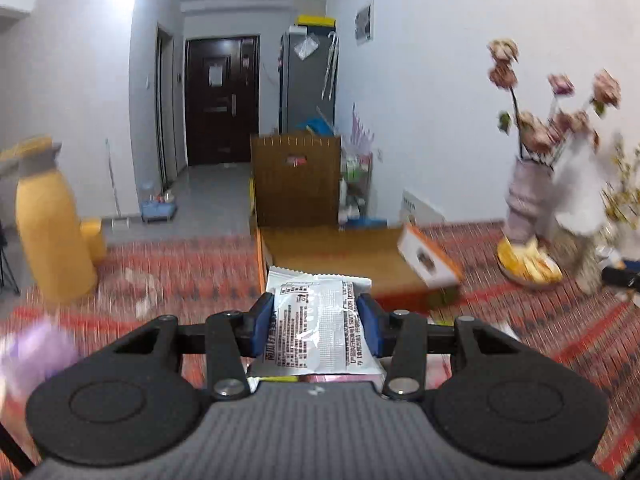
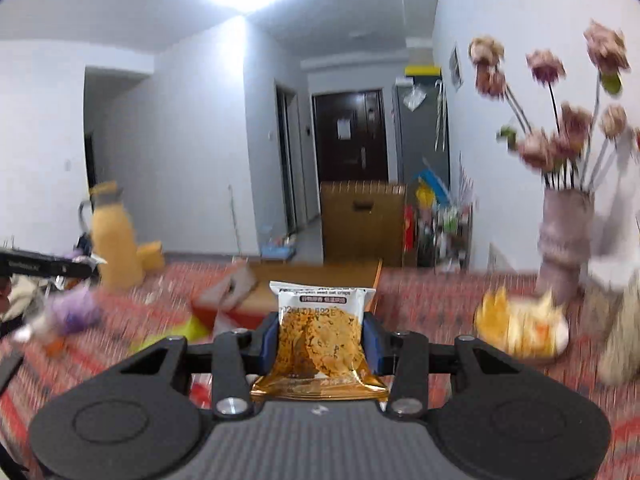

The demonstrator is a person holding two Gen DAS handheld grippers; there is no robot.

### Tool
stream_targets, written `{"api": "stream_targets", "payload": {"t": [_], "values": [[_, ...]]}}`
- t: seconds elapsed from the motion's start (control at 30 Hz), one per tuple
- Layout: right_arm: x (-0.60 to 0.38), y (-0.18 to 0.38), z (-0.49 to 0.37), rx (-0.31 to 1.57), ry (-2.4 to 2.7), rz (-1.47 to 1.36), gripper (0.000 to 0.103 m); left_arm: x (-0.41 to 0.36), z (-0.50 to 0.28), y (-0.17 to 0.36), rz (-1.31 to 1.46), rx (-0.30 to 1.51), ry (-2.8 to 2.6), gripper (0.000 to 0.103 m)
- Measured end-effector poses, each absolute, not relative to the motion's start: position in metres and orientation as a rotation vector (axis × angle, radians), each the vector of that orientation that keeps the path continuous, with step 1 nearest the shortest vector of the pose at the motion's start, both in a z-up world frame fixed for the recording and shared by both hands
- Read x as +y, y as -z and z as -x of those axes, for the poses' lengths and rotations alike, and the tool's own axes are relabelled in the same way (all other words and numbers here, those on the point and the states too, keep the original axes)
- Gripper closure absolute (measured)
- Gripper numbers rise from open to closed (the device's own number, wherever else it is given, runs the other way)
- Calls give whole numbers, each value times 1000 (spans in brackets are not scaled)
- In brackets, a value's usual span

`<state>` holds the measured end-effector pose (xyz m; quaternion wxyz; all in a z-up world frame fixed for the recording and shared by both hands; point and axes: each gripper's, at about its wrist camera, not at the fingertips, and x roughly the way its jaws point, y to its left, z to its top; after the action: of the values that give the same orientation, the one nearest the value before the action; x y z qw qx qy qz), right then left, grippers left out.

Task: Organize snacks
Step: 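Carry both packets into the cardboard box and open both grippers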

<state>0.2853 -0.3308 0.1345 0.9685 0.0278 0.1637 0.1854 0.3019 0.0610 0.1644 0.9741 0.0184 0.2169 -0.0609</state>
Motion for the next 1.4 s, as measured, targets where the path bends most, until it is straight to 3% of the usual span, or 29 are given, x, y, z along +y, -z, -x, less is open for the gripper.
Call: {"api": "stream_targets", "payload": {"t": [0.17, 0.33, 0.5, 0.67, 0.87, 1.0, 1.03, 1.07, 1.1, 1.13, 1.2, 1.4], "values": [[-325, -192, -393, 325, -379, -93, 61, 69, -402, -194, -65, 429, 94, 57], [-297, -208, -507, 425, -394, -125, 61, 82, -502, -196, -3, 465, 88, 57], [-257, -175, -621, 539, -334, -64, 61, 83, -596, -156, 42, 581, 88, 57], [-221, -105, -706, 694, -290, -23, 61, 77, -655, -91, 52, 696, 95, 57], [-177, -38, -737, 811, -271, 132, 60, 57, -679, -34, -40, 768, 118, 57], [-170, -16, -746, 870, -270, 174, 54, 53, -682, -19, -66, 785, 115, 56], [-170, -12, -749, 878, -256, 176, 51, 54, -683, -17, -55, 792, 118, 50], [-171, -10, -748, 868, -249, 179, 50, 55, -688, -18, -43, 794, 122, 36], [-168, -9, -747, 849, -244, 200, 39, 55, -690, -19, -31, 790, 125, 29], [-167, -9, -746, 845, -247, 207, 30, 57, -689, -20, -21, 780, 122, 27], [-164, -10, -740, 839, -276, 186, 24, 58, -686, -23, -24, 766, 116, 27], [-169, -44, -720, 798, -280, 155, 24, 63, -667, -56, -26, 744, 144, 22]]}}
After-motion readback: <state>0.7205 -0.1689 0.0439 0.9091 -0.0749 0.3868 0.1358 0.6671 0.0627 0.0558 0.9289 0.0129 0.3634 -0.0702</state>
